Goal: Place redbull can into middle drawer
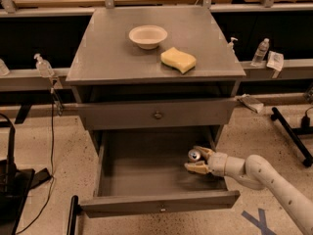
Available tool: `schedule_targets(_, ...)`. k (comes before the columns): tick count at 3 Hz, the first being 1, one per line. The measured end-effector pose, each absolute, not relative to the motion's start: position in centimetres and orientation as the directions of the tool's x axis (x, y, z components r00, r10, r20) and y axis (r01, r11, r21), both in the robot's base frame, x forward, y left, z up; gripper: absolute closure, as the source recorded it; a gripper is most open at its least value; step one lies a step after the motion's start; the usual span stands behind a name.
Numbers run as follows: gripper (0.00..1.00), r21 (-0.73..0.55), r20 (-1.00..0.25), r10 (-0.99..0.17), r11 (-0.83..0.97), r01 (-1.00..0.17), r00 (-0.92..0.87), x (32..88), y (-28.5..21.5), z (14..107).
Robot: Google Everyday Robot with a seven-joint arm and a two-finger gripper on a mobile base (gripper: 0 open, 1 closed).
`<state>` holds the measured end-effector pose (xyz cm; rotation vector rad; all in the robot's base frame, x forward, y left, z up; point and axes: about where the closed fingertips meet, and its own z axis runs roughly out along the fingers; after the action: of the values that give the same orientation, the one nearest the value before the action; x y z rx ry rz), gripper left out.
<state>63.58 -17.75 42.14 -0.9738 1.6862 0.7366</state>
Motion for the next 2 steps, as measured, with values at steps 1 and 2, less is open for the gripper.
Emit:
schedule_targets(1, 0.00, 0.020, -0.953, -0.255, 0.485, -0.874, -0.163, 63.6, -17.5, 42.1)
schedule_targets(2, 0.00, -0.003, -0.970, -0.209, 0.506, -0.863, -0.120, 63.0, -19.2, 44.7)
